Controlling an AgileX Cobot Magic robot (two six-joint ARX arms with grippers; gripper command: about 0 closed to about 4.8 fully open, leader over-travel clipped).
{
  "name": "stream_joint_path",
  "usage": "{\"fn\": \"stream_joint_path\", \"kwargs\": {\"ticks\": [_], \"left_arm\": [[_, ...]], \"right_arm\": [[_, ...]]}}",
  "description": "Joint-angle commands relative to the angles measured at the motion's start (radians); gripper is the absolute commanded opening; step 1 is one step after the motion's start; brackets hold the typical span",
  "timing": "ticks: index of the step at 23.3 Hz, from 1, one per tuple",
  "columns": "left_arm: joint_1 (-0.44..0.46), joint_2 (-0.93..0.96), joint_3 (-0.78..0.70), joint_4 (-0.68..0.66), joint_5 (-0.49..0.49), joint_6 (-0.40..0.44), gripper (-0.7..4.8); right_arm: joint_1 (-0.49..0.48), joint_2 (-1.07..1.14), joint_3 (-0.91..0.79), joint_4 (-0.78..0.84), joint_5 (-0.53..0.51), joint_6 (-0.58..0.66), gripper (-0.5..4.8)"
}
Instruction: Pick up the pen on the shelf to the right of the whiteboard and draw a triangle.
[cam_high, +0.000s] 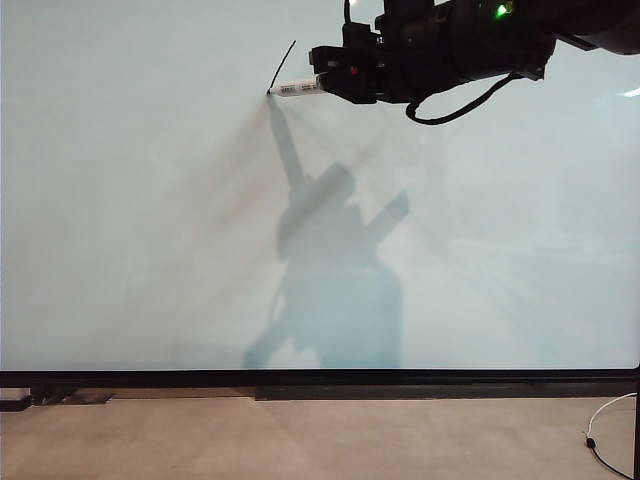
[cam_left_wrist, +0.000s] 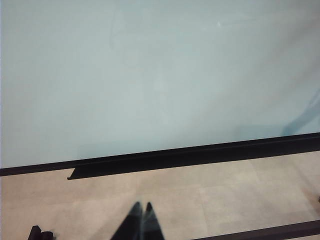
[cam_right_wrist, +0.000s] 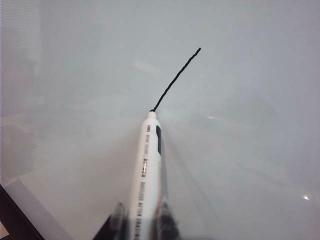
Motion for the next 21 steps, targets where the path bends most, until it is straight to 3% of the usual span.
{"fn": "stream_joint_path", "kwargs": {"ticks": [1,21], "left_arm": [[0.0,0.0,0.003,0.006,0.0,0.001,-0.05],[0.0,0.0,0.003,0.006,0.0,0.001,-0.05]], "right_arm": [[0.0,-0.001,0.005,0.017,0.002,0.005,-0.05],[0.01,0.074,0.006,0.062,-0.024,0.027,-0.05]]}}
